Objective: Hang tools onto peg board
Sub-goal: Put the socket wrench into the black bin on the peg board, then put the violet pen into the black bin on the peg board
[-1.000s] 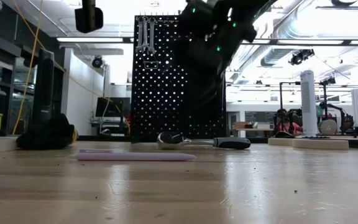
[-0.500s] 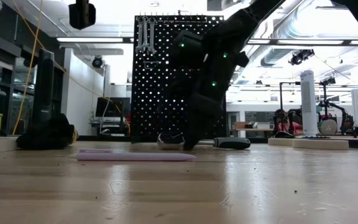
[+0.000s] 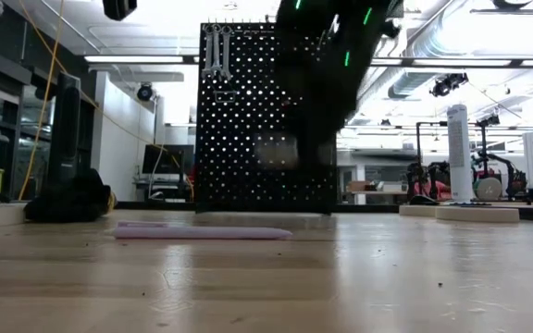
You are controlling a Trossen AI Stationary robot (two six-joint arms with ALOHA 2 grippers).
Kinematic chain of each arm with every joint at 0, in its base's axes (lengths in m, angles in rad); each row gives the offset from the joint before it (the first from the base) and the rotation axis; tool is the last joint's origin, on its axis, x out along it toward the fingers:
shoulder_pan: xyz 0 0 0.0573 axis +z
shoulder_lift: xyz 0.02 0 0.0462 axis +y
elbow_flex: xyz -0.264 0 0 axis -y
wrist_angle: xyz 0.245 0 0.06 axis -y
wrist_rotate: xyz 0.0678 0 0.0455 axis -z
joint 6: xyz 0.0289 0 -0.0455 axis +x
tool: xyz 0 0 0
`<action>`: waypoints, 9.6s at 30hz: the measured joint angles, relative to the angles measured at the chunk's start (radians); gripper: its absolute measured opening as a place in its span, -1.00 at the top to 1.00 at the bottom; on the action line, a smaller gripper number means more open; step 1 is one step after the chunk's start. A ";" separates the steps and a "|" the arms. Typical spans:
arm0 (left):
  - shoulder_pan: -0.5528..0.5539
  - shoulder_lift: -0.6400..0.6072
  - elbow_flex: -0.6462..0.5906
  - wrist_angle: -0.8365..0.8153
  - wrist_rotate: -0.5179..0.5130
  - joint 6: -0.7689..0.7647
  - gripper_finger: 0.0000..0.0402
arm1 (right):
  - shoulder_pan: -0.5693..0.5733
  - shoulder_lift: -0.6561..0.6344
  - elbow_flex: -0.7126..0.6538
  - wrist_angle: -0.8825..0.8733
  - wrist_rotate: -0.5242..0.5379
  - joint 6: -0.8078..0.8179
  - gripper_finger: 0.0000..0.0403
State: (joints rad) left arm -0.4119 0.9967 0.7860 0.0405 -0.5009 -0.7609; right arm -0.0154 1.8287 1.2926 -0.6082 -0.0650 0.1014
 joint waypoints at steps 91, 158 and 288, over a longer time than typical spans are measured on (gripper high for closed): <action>0.122 -0.115 0.002 -0.512 0.001 -0.022 0.99 | 0.243 -0.467 -0.278 1.005 1.142 -0.019 0.04; 0.114 0.252 0.046 -0.363 0.284 0.186 0.99 | 0.238 -0.516 -0.279 0.409 0.244 0.387 0.04; 0.297 0.050 0.298 -0.022 0.256 -0.756 0.99 | 0.172 -0.067 0.444 0.577 0.853 -1.465 0.90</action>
State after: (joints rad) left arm -0.1150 1.0470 1.0836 0.0185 -0.2449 -1.5173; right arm 0.1570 1.7615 1.7370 -0.0311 0.7880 -1.3641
